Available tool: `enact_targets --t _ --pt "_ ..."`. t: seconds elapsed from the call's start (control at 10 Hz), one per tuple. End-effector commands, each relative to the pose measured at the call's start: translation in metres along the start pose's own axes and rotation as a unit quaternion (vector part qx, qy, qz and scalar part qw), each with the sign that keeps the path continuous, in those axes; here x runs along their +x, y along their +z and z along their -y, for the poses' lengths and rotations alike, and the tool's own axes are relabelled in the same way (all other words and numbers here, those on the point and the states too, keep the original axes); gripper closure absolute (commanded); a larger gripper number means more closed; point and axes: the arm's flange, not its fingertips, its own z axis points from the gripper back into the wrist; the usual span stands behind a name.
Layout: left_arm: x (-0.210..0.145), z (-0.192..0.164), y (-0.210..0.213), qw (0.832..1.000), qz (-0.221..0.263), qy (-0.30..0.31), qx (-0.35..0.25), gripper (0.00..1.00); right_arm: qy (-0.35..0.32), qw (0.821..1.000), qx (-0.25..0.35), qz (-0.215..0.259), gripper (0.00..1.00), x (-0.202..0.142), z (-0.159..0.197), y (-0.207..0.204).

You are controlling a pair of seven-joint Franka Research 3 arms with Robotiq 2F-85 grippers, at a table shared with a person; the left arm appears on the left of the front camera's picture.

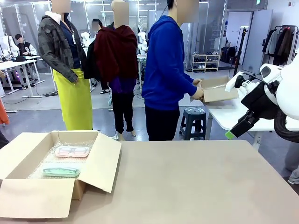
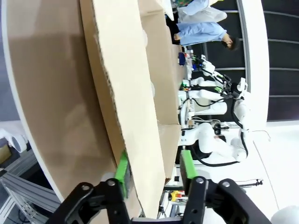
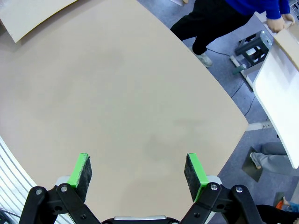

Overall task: Pack the glasses set securely to prepare it for shipping.
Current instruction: Position the Package Box on the left side of the table.

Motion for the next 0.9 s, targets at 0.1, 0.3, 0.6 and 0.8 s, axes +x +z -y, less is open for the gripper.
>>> enact_targets --t 0.1,0.3,0.6,0.8 --pt "-0.015 0.054 -0.004 0.987 -0.016 -0.100 0.124 0.00 -0.003 1.000 -0.005 0.000 0.00 0.001 -0.003 0.000" --pt "-0.019 0.125 -0.021 0.945 -0.031 -0.236 0.224 0.04 -0.003 1.000 -0.005 0.000 0.00 0.001 -0.003 0.000" --pt "-0.058 0.243 -0.118 0.852 -0.111 -0.429 0.279 0.04 -0.003 1.000 -0.005 0.000 0.00 0.001 -0.003 0.000" --pt "-0.083 0.285 -0.191 0.814 -0.142 -0.487 0.283 0.04 -0.003 1.000 -0.005 0.000 0.00 0.001 -0.003 0.000"
